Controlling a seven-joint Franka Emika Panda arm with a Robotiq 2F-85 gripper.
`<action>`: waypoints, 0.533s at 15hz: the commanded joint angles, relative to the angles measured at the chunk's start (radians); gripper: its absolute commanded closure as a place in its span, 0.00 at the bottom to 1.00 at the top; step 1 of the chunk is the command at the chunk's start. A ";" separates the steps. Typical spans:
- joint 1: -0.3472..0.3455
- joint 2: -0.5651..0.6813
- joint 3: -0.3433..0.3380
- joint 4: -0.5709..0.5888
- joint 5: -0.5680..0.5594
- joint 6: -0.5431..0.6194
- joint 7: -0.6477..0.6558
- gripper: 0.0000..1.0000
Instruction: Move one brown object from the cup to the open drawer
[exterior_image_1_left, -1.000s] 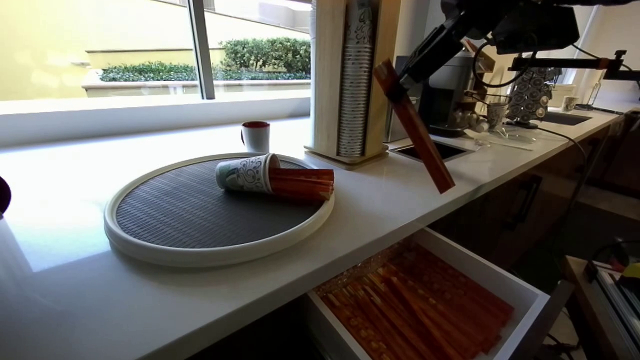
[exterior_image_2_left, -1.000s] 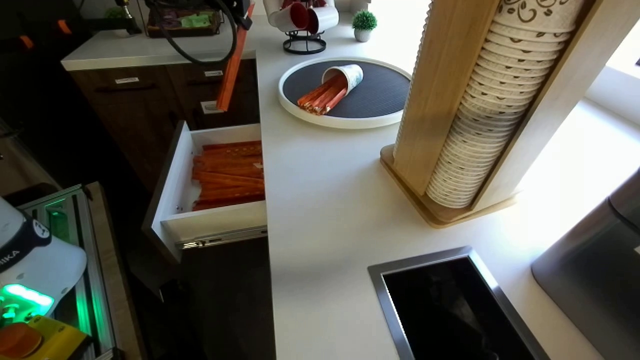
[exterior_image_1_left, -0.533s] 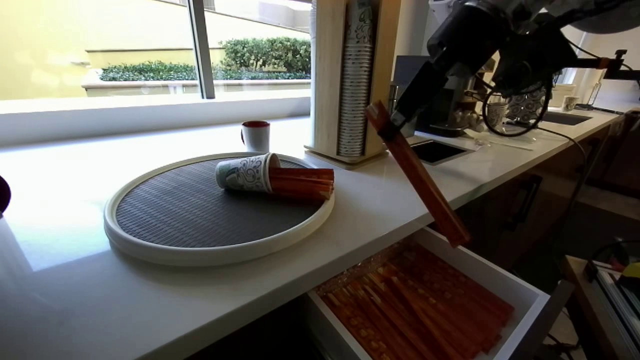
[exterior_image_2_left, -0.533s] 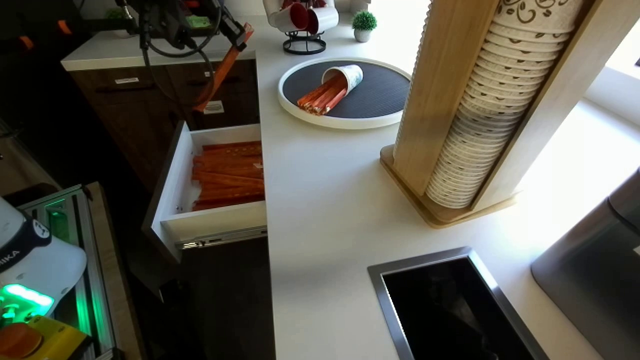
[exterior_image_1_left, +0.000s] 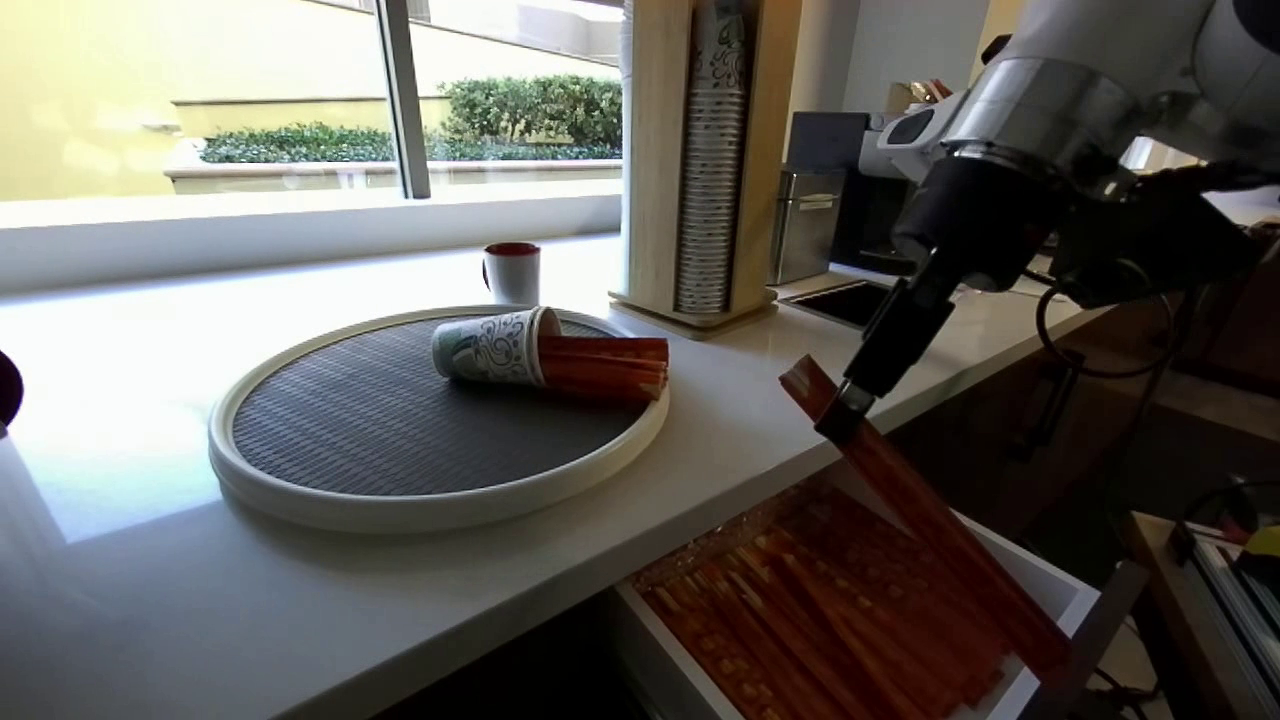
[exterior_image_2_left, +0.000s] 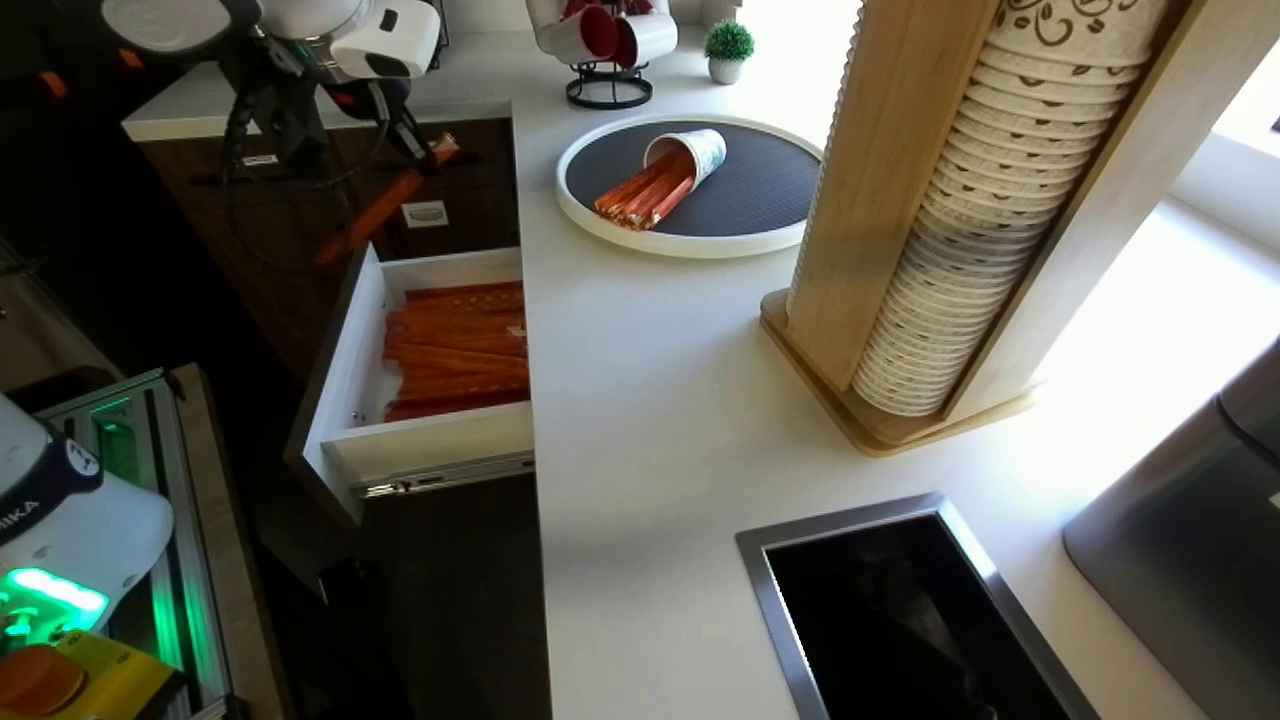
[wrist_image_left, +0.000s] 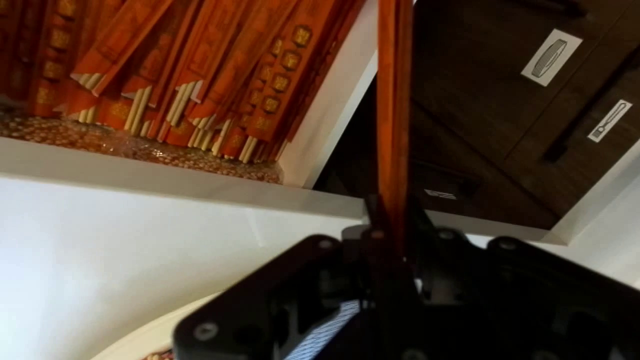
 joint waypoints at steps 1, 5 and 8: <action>-0.047 0.018 0.048 0.003 0.007 0.010 0.005 0.88; -0.070 0.068 0.061 0.007 -0.015 0.048 0.024 0.88; -0.088 0.100 0.073 0.009 -0.016 0.059 0.052 0.97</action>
